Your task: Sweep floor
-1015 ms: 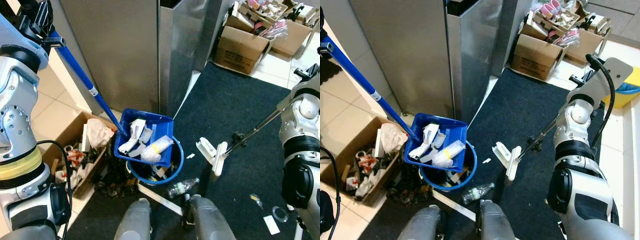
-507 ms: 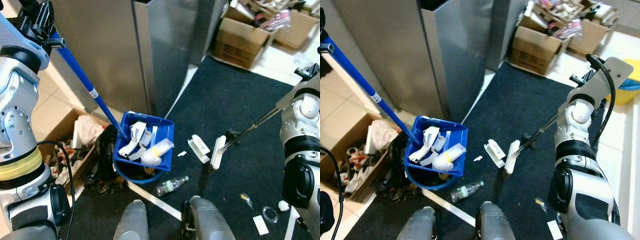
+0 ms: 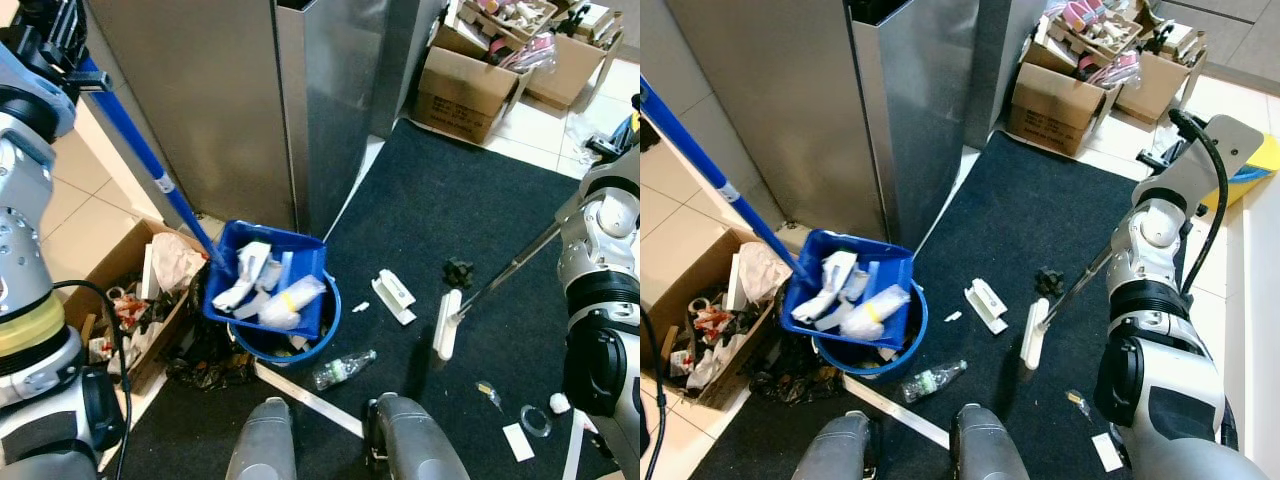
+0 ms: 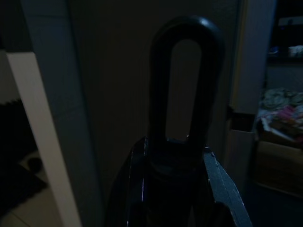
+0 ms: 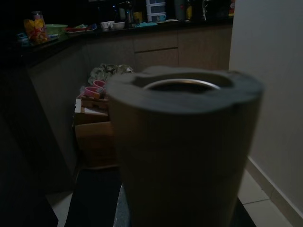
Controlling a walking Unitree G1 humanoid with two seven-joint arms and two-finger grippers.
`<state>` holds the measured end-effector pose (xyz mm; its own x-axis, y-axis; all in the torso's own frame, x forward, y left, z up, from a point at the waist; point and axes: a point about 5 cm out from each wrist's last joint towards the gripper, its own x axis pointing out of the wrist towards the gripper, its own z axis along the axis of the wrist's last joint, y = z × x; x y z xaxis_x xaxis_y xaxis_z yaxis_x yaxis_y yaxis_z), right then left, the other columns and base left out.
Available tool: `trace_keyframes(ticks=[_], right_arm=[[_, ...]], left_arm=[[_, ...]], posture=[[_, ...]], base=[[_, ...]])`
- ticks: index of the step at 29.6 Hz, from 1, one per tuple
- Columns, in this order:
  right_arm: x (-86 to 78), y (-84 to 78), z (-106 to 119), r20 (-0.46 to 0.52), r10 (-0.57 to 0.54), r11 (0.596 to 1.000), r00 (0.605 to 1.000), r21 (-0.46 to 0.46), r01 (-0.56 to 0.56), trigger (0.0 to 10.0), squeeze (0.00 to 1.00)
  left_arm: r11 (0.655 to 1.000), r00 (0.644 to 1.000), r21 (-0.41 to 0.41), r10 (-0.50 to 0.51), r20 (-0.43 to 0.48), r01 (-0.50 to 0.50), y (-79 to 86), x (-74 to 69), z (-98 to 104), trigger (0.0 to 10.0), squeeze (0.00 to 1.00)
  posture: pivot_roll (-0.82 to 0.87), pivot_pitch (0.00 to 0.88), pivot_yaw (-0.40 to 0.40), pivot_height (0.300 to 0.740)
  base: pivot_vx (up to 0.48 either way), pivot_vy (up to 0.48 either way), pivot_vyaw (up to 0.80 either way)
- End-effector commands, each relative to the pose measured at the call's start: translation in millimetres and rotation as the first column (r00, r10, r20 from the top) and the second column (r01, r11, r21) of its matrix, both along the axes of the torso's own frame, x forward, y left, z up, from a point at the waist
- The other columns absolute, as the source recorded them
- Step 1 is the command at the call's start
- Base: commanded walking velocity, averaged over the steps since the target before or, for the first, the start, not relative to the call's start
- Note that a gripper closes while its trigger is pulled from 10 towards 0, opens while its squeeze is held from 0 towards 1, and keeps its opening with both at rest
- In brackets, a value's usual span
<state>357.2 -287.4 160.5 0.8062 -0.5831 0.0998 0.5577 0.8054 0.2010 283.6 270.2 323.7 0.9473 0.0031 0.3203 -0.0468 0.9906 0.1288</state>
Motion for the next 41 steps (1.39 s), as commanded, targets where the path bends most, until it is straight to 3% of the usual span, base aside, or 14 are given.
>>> trace_keyframes(ticks=[1,13,20,29,34,38,41], right_arm=[[1.6,0.3,7,0.036,0.003,1.000,0.999,-0.005,-0.003,10.0,0.00],[2.4,2.5,7,0.037,0.014,1.000,0.999,-0.006,-0.014,10.0,0.00],[0.3,1.3,5,0.038,0.005,1.000,0.999,-0.005,-0.005,10.0,0.00],[-0.5,1.3,4,0.037,-0.001,1.000,0.999,-0.002,0.001,10.0,0.00],[0.3,2.9,4,0.037,0.003,1.000,0.999,0.000,-0.003,10.0,0.00],[0.4,3.3,3,0.036,0.003,1.000,0.999,0.003,-0.003,10.0,0.00],[-0.1,3.0,3,0.036,0.001,1.000,0.999,0.004,-0.001,10.0,0.00]], left_arm=[[0.997,0.998,0.070,0.006,0.060,-0.010,2.0,-4.6,13,10.0,0.00],[0.976,0.989,0.172,-0.142,0.030,0.134,-23.8,21.7,9,10.0,0.00],[0.934,0.978,0.293,-0.211,-0.010,0.204,-44.1,36.4,5,10.0,0.00],[0.905,0.959,0.330,-0.283,-0.007,0.270,-61.9,47.5,8,10.0,0.00],[0.857,0.938,0.406,-0.346,0.000,0.316,-82.3,52.3,13,10.0,0.00],[0.800,0.887,0.426,-0.462,-0.011,0.422,-108.9,50.5,17,10.0,0.00],[0.776,0.862,0.430,-0.507,-0.010,0.461,-120.4,48.3,20,10.0,0.00]], posture=[[0.10,0.054,-0.013,0.740],[0.09,0.061,-0.014,0.740],[0.08,0.066,-0.004,0.740],[0.08,0.068,0.000,0.740],[0.09,0.069,0.000,0.740],[0.09,0.070,0.002,0.740],[0.09,0.070,0.002,0.740]], base=[[0.000,0.000,0.00],[0.000,0.000,0.00],[0.000,0.000,0.00],[0.000,0.000,0.00],[0.000,0.000,0.00],[0.000,0.000,0.00],[0.000,0.000,0.00]])
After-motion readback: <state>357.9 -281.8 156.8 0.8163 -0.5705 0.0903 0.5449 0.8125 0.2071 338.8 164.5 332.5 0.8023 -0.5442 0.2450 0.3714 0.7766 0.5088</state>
